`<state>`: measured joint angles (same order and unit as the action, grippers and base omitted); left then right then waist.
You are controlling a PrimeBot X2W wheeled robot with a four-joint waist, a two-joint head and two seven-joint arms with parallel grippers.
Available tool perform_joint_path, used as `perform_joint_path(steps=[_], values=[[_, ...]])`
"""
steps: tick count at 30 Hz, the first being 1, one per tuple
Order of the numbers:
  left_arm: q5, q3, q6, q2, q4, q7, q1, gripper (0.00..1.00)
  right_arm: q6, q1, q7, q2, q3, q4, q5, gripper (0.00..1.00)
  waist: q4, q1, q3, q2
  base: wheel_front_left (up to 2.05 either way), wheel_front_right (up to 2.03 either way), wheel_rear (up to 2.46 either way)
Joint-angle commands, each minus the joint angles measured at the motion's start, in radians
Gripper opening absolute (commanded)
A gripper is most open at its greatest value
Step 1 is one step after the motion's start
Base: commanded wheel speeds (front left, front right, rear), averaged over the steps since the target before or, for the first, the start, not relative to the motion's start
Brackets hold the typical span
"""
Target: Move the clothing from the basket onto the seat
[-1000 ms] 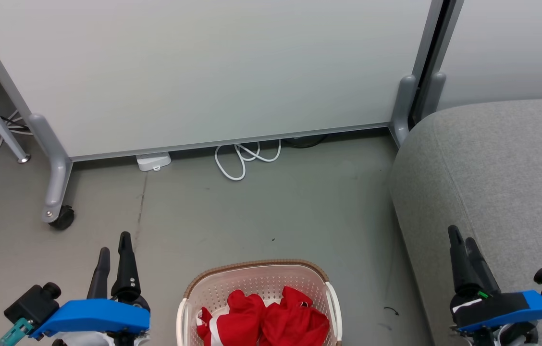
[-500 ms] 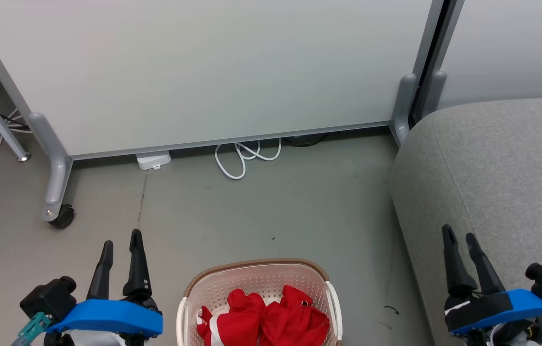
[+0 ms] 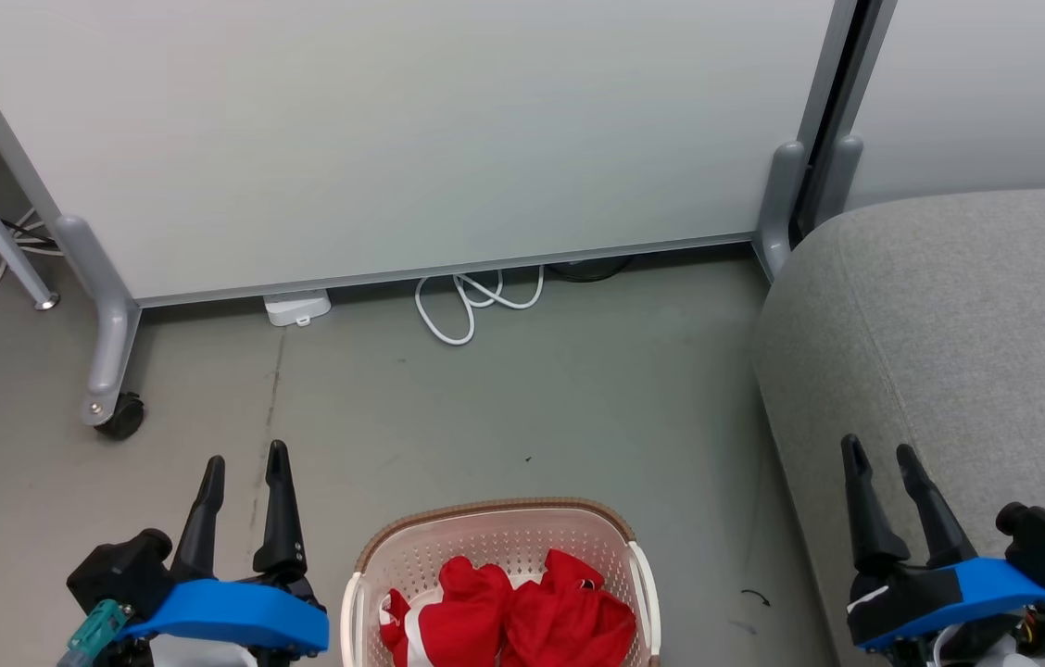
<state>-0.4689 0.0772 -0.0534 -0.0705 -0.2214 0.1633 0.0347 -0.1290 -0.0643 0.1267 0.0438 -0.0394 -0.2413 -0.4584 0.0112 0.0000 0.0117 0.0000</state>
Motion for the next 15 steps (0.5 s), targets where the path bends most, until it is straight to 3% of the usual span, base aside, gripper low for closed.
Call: perform_joint_path(steps=[1,15], values=[[0.025,0.002,0.003,-0.008,0.004,0.011,0.013,1.00,-0.002,-0.015,0.009,0.007,0.003,0.006,0.025,1.00,-0.001,0.0000,-0.001,0.0000,0.00,0.00,0.00],[0.107,0.009,0.004,-0.004,-0.040,0.041,0.010,1.00,-0.002,-0.014,0.023,0.008,0.007,-0.002,0.131,1.00,-0.006,0.0000,0.001,0.0000,0.00,0.00,0.00]])
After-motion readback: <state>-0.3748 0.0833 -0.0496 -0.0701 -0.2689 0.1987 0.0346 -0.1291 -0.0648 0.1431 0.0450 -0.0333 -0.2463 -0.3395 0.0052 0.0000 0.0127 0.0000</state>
